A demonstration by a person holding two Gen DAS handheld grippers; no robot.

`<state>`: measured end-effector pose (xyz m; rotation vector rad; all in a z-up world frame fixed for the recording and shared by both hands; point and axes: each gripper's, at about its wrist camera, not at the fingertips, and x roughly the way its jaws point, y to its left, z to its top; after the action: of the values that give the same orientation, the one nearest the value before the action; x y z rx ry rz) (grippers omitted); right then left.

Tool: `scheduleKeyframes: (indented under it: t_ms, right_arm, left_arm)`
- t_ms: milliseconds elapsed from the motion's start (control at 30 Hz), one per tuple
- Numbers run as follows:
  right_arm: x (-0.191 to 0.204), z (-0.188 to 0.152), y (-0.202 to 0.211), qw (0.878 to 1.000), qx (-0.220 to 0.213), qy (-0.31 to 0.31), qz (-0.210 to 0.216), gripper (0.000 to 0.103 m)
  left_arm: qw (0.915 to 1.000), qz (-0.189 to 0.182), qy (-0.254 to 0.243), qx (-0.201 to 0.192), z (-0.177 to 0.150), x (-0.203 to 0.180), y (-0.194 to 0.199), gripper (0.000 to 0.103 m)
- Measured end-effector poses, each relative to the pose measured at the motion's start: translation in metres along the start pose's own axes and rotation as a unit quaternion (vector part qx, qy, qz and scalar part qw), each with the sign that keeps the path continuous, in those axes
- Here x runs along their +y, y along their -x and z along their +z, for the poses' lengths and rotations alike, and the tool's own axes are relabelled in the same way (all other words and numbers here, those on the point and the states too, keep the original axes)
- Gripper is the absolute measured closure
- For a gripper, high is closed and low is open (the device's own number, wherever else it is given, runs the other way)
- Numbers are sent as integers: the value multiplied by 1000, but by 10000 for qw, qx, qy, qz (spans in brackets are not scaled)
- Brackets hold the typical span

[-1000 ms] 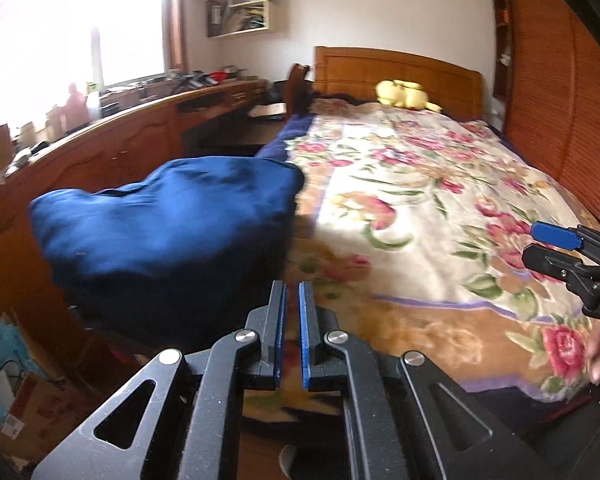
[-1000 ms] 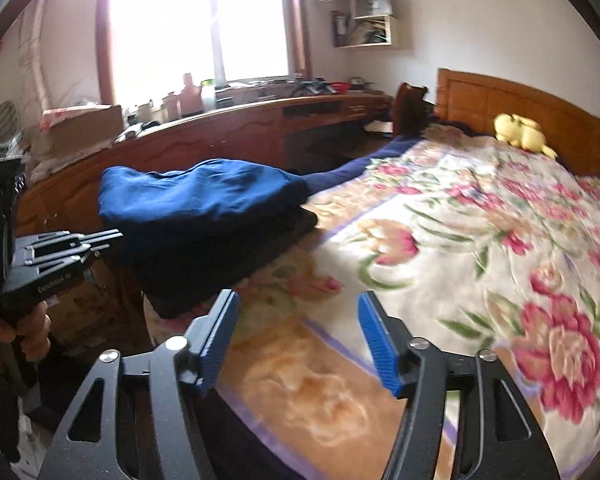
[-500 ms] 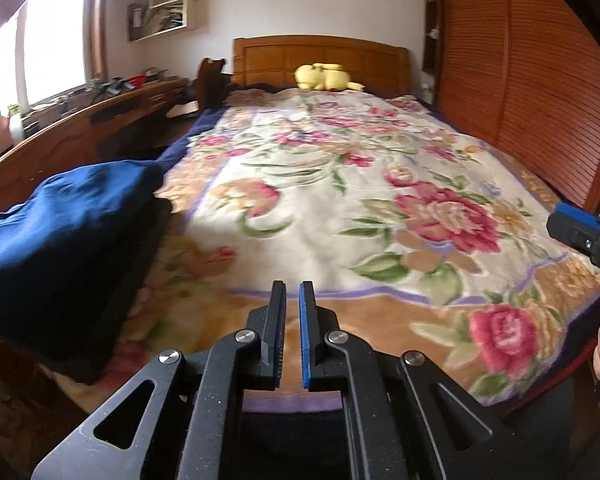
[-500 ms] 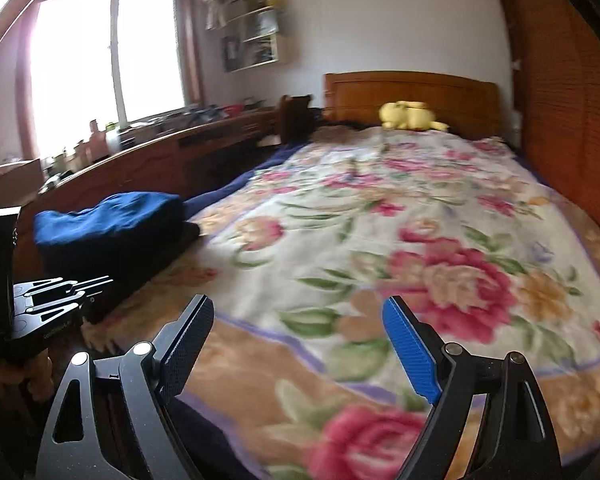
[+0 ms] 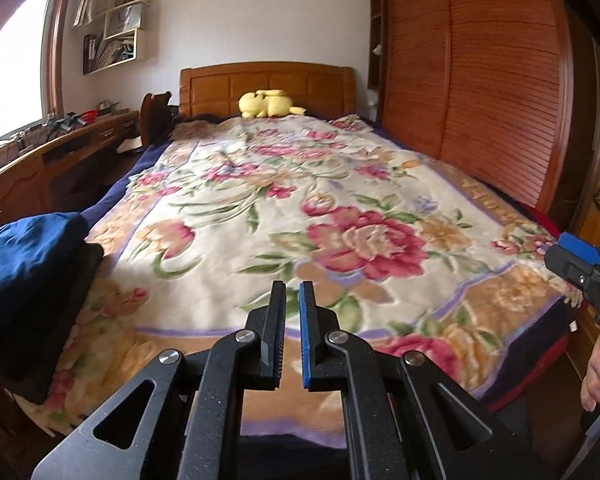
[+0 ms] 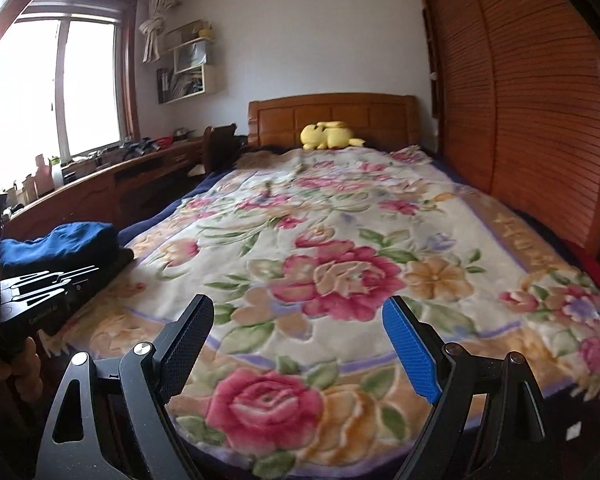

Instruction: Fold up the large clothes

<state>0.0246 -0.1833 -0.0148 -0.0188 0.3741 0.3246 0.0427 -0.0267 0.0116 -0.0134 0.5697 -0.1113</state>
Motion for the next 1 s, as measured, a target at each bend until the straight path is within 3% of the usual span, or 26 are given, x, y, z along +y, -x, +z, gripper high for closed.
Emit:
scheduleKeyframes:
  t_ms: [267,433,1000]
  right_arm:
    - [8,-16,31,9991,-301,-259,-178,16]
    - [14,-26,34,9985,-394,-299,-237,16]
    - [2,-32,23,9991,-328,-257,-118,16]
  left_arm:
    - [9996,34,42,-284,4,-17,38,97]
    - [9987,236,123,-433,-1,-13,55,97]
    - [9987,324,195,-340,-8,-4,51,96]
